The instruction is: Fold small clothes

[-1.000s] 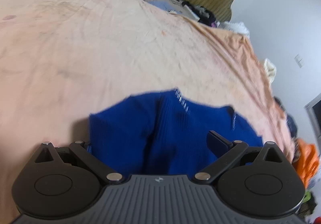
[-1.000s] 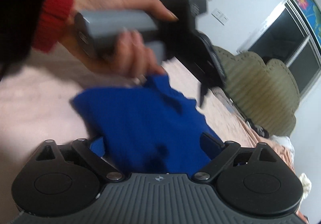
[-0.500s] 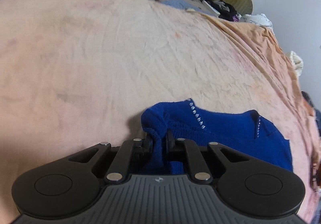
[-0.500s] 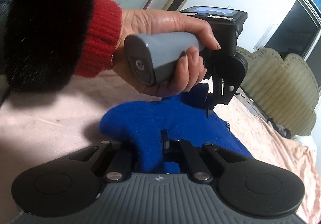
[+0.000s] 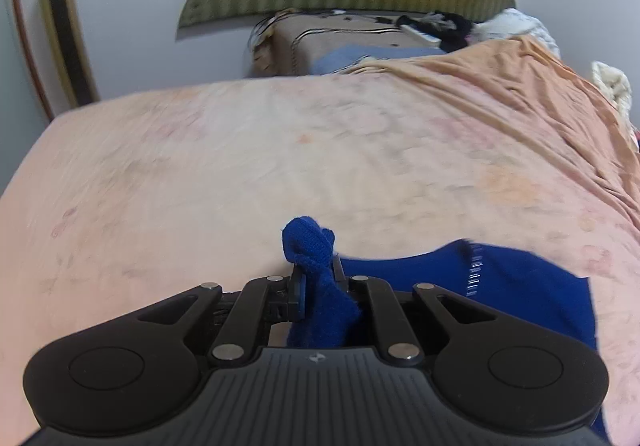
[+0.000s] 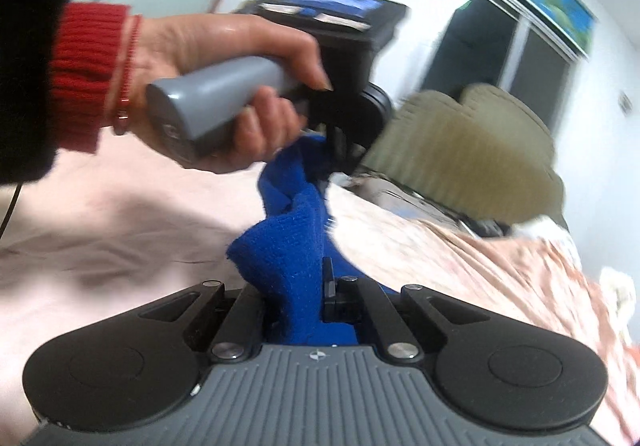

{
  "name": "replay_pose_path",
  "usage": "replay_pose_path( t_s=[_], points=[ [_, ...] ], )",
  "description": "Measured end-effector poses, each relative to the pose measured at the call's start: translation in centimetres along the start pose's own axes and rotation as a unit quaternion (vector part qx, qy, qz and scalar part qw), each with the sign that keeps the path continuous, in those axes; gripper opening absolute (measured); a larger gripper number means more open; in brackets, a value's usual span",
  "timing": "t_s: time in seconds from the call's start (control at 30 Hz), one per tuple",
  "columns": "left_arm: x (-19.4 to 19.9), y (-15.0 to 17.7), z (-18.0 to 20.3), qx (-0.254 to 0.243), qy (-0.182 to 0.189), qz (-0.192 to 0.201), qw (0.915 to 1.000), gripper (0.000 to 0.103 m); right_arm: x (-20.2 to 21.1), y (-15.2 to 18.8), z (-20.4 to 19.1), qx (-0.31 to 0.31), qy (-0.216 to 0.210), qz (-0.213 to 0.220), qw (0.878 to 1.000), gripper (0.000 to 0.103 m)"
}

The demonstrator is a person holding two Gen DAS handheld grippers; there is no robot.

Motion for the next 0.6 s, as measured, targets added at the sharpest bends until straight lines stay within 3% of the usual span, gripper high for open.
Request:
replay_pose_path(
  t_s=[0.17, 0.33, 0.43, 0.6],
  points=[
    [-0.2, 0.5, 7.5, -0.047, 0.003, 0.009, 0.9989, 0.010, 1.7, 3.7, 6.0, -0.080, 0.024, -0.019, 0.996, 0.004],
    [-2.9, 2.8, 14.7, -0.110, -0.006, 0.008, 0.9939, 0.010, 2.4, 8.5, 10.3, -0.153, 0.041, -0.047, 0.986, 0.004],
    [-5.1, 4.8, 18.5, -0.152, -0.016, 0.005, 0.9882, 0.010, 2.6, 11.3, 12.2, -0.216, 0.039, -0.063, 0.974, 0.004],
    [-7.0, 7.0, 22.6, -0.208, -0.024, 0.015, 0.9778, 0.007, 3.2, 16.2, 13.2, -0.333, 0.016, -0.092, 0.938, 0.004]
  ],
)
Point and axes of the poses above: each gripper's, at about its wrist camera, not at the fingertips, and x roughly against the way its jaws point, z to its right, y to its underside, the point moved 9 cm from there along -x, roughly the way its jaws point, and after that the axes turned 9 degrees about x, right-handed, at the moved point
